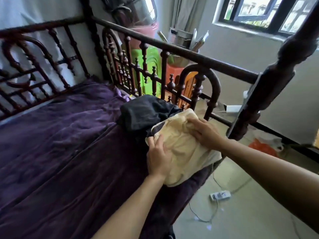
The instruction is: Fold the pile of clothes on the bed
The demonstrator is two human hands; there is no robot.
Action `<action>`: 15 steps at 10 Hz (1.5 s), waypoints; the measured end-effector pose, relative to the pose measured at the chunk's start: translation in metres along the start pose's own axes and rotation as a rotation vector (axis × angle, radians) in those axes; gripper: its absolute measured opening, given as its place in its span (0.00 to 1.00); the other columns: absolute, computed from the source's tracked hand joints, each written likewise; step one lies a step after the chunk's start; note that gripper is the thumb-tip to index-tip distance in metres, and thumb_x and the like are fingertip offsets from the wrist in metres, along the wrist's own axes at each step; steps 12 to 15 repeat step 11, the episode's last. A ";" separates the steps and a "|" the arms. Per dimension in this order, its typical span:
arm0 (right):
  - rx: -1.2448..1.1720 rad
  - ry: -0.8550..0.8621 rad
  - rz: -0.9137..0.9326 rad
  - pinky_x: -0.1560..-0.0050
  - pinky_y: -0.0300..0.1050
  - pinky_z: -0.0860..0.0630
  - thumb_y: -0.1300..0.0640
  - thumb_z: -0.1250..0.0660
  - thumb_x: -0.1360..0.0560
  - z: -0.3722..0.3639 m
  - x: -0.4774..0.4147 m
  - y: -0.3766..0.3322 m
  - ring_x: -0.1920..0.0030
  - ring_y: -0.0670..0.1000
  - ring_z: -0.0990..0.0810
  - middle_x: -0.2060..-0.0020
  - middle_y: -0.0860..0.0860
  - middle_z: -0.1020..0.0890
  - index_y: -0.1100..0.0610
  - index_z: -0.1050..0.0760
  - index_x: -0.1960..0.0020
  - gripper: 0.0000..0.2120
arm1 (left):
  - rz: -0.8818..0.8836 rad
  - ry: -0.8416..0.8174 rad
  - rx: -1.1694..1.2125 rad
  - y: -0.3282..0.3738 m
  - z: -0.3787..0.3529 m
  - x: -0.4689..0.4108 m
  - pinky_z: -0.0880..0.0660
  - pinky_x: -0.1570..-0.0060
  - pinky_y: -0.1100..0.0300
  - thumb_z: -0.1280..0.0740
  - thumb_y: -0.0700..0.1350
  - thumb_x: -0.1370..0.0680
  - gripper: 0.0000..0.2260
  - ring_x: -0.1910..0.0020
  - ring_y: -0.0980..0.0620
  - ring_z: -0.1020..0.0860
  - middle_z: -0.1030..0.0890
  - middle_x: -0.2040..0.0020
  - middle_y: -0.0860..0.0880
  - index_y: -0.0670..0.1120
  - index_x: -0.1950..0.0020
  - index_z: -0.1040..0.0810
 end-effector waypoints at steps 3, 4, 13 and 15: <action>0.282 -0.131 -0.108 0.61 0.47 0.30 0.43 0.43 0.22 -0.016 -0.136 0.089 0.48 0.56 0.20 0.37 0.47 0.26 0.37 0.39 0.29 0.22 | 0.236 -0.330 0.031 -0.012 -0.095 -0.111 0.32 0.40 0.58 0.36 0.41 0.25 0.26 0.40 0.43 0.29 0.36 0.36 0.44 0.44 0.27 0.37; 0.294 -0.189 -0.170 0.56 0.47 0.28 0.44 0.39 0.22 -0.046 -0.135 0.111 0.41 0.55 0.23 0.32 0.50 0.29 0.43 0.39 0.27 0.25 | 0.332 -0.396 -0.202 -0.043 -0.110 -0.118 0.33 0.37 0.52 0.38 0.49 0.23 0.24 0.34 0.43 0.33 0.41 0.27 0.44 0.48 0.28 0.37; 0.039 -0.504 -0.182 0.30 0.50 0.40 0.43 0.42 0.21 -0.106 -0.102 0.117 0.27 0.55 0.37 0.28 0.52 0.33 0.47 0.33 0.29 0.22 | -0.121 -0.474 -0.766 -0.066 -0.177 -0.125 0.23 0.48 0.42 0.25 0.57 0.35 0.26 0.39 0.38 0.23 0.23 0.36 0.38 0.50 0.39 0.20; 0.039 -0.504 -0.182 0.30 0.50 0.40 0.43 0.42 0.21 -0.106 -0.102 0.117 0.27 0.55 0.37 0.28 0.52 0.33 0.47 0.33 0.29 0.22 | -0.121 -0.474 -0.766 -0.066 -0.177 -0.125 0.23 0.48 0.42 0.25 0.57 0.35 0.26 0.39 0.38 0.23 0.23 0.36 0.38 0.50 0.39 0.20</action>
Point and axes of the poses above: each hand's wrist, its own x-axis away from the middle knuckle, its own z-axis out of the back of the hand, y = z × x, the point moved 3 cm from there along -x, towards the middle knuckle
